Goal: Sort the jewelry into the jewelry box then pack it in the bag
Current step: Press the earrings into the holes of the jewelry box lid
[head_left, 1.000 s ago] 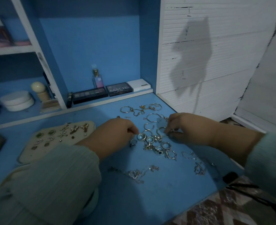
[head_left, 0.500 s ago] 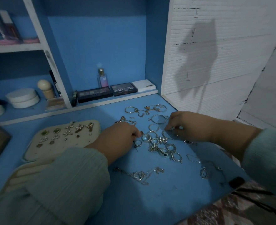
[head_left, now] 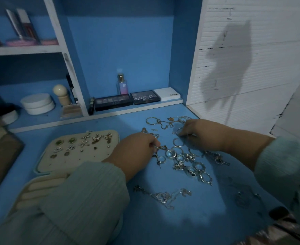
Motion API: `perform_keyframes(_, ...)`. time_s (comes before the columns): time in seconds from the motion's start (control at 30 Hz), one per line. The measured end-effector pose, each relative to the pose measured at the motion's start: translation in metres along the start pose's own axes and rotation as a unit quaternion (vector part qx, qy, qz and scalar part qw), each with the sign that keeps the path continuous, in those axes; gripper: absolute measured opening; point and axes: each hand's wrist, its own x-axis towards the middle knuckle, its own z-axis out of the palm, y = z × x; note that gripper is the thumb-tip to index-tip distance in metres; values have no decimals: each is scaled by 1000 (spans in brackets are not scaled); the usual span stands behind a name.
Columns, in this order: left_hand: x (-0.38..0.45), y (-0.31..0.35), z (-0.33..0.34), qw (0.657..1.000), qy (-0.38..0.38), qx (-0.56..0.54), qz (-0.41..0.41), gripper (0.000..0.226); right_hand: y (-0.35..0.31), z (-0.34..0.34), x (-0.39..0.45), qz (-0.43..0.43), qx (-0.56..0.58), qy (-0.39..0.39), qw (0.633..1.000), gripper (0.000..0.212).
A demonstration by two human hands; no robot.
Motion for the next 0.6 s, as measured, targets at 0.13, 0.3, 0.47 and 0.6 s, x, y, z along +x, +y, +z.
perform_keyframes(0.13, 0, 1, 1, 1000, 9, -6, -9, 27, -4, -4, 9, 17, 11, 41, 999, 27)
perform_keyframes(0.3, 2, -1, 3, 999, 19, -7, -25, 24, -20, -10, 32, 12, 52, 61, 997, 25)
perform_keyframes(0.47, 3, -5, 4, 999, 19, -12, -35, 22, -36, -4, 59, 34, 67, 47, 996, 23)
perform_keyframes(0.6, 4, -6, 5, 999, 13, -11, -32, 24, -41, 0, 70, 46, 57, 40, 997, 21)
